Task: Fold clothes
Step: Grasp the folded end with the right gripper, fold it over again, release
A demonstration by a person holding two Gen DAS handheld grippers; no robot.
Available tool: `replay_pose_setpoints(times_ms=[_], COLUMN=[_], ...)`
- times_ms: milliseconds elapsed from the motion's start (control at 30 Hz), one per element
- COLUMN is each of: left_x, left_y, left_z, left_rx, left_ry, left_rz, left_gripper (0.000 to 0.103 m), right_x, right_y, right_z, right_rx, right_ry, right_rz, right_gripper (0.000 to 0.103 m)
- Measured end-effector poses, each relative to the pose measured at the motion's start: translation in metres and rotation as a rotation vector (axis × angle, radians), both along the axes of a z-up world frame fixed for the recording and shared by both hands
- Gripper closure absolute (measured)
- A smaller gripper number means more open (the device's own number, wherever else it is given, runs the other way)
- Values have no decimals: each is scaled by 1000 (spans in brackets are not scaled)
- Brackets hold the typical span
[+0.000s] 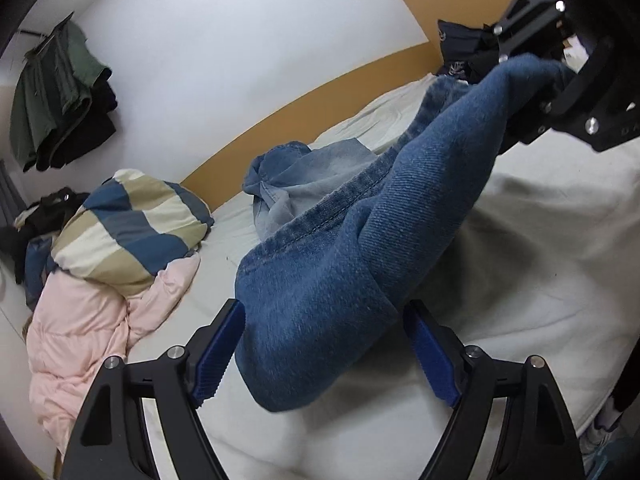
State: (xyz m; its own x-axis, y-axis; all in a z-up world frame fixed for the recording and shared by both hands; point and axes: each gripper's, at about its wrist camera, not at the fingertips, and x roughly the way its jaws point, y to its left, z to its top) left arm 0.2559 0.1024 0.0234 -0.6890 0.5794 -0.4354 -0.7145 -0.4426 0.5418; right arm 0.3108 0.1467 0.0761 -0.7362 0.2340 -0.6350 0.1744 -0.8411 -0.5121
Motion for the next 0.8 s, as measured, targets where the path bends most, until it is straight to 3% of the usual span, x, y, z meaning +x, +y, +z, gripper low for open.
replay_pose_setpoints(times_ms=[100, 200, 400, 567, 667, 733, 800], left_x=[-1, 10, 50, 61, 51, 35, 16], left_y=[10, 6, -29, -52, -48, -38, -27], left_z=[1, 4, -3, 20, 45, 58, 70], left_rx=[-31, -40, -74, -104, -52, -10, 34], left_ry=[-79, -129, -151, -282, -342, -377, -409], left_rz=[-57, -99, -202, -343, -383, -379, -350], left_gripper=[62, 76, 81, 78, 77, 75, 64], right_x=[11, 20, 44, 90, 108, 101, 94], right_y=[5, 11, 20, 10, 20, 29, 39], right_z=[3, 5, -5, -13, -5, 5, 16], right_rx=[-2, -13, -86, -145, -261, -271, -281], right_ry=[4, 8, -18, -41, -73, -63, -52], right_rz=[-13, -30, -21, 122, 205, 199, 194], right_gripper=[85, 85, 85, 84, 84, 84, 83])
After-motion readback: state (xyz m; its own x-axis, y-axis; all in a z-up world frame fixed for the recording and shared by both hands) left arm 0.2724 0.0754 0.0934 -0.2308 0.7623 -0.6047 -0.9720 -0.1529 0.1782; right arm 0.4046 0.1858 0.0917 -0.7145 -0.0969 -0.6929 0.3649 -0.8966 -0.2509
